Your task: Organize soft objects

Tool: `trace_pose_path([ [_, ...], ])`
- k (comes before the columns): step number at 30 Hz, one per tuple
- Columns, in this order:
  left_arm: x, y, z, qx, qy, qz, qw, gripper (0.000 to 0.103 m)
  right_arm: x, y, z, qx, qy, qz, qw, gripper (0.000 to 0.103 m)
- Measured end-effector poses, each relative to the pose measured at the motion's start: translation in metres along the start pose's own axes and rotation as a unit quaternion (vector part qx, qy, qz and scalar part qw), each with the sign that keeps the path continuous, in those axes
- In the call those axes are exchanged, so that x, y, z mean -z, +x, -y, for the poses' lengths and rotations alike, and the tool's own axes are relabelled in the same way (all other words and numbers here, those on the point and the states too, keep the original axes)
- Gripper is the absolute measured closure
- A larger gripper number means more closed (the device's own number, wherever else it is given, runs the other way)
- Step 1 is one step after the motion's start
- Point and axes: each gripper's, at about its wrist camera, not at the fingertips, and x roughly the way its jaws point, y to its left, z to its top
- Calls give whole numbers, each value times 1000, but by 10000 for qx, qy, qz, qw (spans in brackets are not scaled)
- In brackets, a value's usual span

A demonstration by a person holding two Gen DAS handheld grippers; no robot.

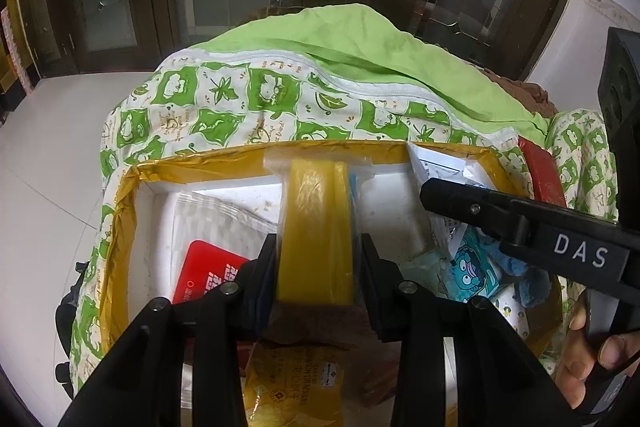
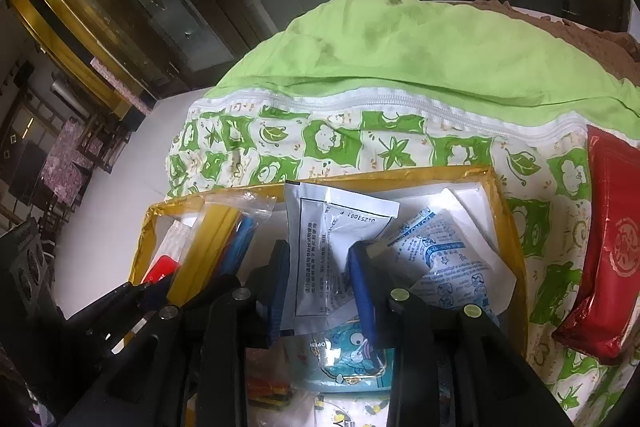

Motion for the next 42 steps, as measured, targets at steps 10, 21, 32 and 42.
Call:
trace_pose_path([
  [10,4,-17,1,4,-32,244,9997,36,0,-9,1,-38,81,199,9998,52],
  [21,31,-56,10,13,82,541,9985,24,23,-45,1,-477,473,400,9969,38],
  [32,68,-97,9,-178,-43,680,9975,13,78,-73,-1,-714,712,197,9947,36],
  [42,127,-128,16,-104,-333,673,9971,8,172,-119,-4,-1003,980,53,9901,33],
])
